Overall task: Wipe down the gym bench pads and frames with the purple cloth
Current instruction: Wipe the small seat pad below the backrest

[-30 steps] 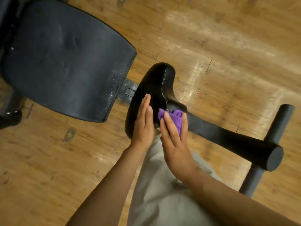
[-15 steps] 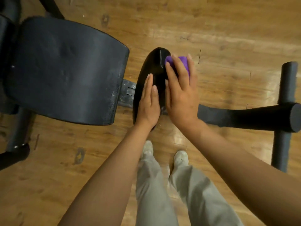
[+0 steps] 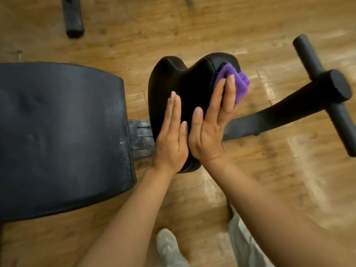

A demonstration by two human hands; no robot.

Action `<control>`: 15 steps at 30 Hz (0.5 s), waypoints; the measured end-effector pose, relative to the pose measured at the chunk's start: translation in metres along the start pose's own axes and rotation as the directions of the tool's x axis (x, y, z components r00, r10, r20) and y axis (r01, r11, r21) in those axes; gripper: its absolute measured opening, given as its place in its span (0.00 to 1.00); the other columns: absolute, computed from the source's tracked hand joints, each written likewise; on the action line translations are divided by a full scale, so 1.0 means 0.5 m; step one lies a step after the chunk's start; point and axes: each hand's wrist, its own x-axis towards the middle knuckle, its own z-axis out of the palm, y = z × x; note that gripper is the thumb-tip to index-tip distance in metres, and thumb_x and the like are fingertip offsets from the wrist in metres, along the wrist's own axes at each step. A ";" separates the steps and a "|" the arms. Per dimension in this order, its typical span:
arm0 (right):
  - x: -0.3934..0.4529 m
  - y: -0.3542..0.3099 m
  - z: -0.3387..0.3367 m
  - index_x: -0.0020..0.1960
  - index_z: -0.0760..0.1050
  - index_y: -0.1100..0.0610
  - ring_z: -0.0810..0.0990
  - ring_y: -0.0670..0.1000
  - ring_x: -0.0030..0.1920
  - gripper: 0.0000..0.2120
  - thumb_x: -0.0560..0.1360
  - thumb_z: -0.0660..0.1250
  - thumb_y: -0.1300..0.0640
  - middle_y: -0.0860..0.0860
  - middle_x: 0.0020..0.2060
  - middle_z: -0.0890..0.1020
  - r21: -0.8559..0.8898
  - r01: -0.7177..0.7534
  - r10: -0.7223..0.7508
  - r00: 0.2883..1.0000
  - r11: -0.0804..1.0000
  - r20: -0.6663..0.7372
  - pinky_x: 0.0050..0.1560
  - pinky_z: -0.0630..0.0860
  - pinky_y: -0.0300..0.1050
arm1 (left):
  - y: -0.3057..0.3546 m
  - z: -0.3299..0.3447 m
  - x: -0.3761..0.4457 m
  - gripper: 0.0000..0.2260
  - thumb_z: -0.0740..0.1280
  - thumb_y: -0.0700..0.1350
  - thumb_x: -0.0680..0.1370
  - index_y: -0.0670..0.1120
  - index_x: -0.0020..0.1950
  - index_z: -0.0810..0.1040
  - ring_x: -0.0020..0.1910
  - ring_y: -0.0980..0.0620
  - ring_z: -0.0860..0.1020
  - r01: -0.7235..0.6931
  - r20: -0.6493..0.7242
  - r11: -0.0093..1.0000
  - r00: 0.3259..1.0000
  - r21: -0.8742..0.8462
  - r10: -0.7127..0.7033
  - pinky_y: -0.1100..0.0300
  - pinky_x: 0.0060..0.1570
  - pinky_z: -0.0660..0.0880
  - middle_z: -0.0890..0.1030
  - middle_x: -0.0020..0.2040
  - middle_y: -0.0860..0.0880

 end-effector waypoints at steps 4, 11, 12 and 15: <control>-0.056 -0.008 -0.002 0.76 0.43 0.62 0.42 0.65 0.75 0.30 0.79 0.52 0.60 0.43 0.75 0.38 0.138 -0.107 0.089 0.988 0.985 0.129 0.71 0.44 0.71 | -0.040 0.020 -0.003 0.23 0.51 0.41 0.83 0.42 0.77 0.46 0.78 0.48 0.49 -0.121 -0.001 0.991 0.993 -0.064 0.121 0.51 0.77 0.52 0.48 0.78 0.45; -0.144 0.001 -0.052 0.74 0.54 0.69 0.46 0.62 0.77 0.24 0.80 0.54 0.63 0.59 0.76 0.52 0.226 -0.181 0.083 0.920 0.957 0.383 0.76 0.45 0.55 | -0.077 0.057 -0.003 0.22 0.49 0.40 0.82 0.39 0.76 0.50 0.78 0.44 0.52 -0.233 -0.166 0.966 0.963 -0.113 0.213 0.50 0.76 0.52 0.53 0.78 0.41; -0.149 0.003 -0.056 0.73 0.56 0.68 0.47 0.62 0.77 0.24 0.80 0.55 0.62 0.59 0.76 0.53 0.224 -0.175 0.076 0.917 0.959 0.391 0.76 0.45 0.53 | -0.078 0.057 -0.002 0.22 0.49 0.39 0.82 0.39 0.76 0.50 0.78 0.45 0.52 -0.235 -0.174 0.964 0.962 -0.122 0.212 0.51 0.76 0.52 0.53 0.78 0.41; -0.175 0.008 -0.072 0.74 0.59 0.65 0.47 0.59 0.77 0.24 0.79 0.57 0.62 0.56 0.76 0.58 0.252 -0.166 0.056 0.917 0.953 0.394 0.76 0.48 0.50 | -0.080 0.060 -0.006 0.22 0.49 0.39 0.82 0.38 0.76 0.51 0.78 0.48 0.52 -0.252 -0.186 0.959 0.956 -0.130 0.227 0.55 0.76 0.52 0.54 0.78 0.42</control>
